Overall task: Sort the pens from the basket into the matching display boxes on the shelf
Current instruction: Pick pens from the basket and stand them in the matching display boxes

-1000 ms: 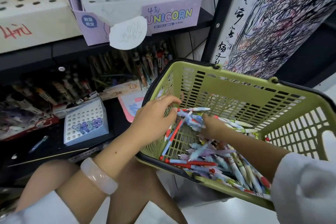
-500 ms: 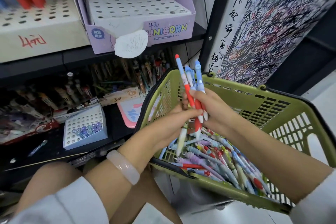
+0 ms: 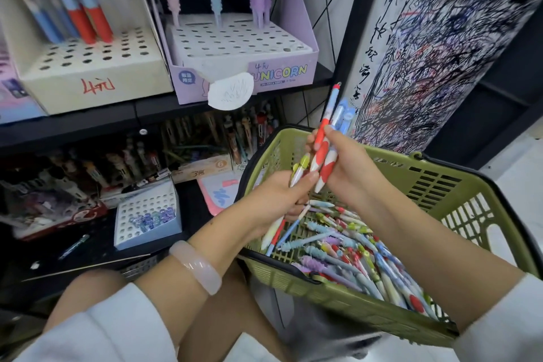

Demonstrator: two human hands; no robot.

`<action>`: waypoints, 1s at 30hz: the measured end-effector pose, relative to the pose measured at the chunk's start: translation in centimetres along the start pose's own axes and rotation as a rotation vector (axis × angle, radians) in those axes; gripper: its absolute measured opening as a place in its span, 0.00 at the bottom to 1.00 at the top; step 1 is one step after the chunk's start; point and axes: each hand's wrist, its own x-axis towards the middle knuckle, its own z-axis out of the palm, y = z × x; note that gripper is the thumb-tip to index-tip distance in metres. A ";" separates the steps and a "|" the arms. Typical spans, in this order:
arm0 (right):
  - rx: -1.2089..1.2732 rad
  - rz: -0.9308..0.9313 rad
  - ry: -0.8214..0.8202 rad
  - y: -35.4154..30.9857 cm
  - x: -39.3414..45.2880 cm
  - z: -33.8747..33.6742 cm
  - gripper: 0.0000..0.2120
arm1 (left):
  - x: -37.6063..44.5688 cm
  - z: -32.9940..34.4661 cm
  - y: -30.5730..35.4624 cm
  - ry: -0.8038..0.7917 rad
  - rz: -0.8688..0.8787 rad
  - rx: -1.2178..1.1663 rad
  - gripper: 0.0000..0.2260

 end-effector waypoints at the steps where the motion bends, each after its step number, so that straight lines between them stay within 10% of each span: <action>1: 0.022 -0.024 0.032 -0.5 0.0 0.1 0.11 | -0.1 -0.3 -0.1 0.037 0.000 0.044 0.13; 6: -0.310 -0.003 -0.058 -0.6 -1.2 0.1 0.05 | -0.6 -2.1 1.1 0.376 -0.013 -0.319 0.12; 12: -0.724 -0.012 -0.465 1.9 -4.4 1.8 0.10 | -1.4 -2.3 3.0 0.295 0.046 -0.588 0.15; 23: -0.838 -0.189 -0.135 2.0 -4.1 6.7 0.08 | -5.1 -4.0 3.1 0.528 0.109 -0.578 0.07; 30: -1.057 -0.237 -0.313 5.2 -3.9 13.4 0.12 | -8.1 -6.2 3.8 0.631 0.195 -0.624 0.12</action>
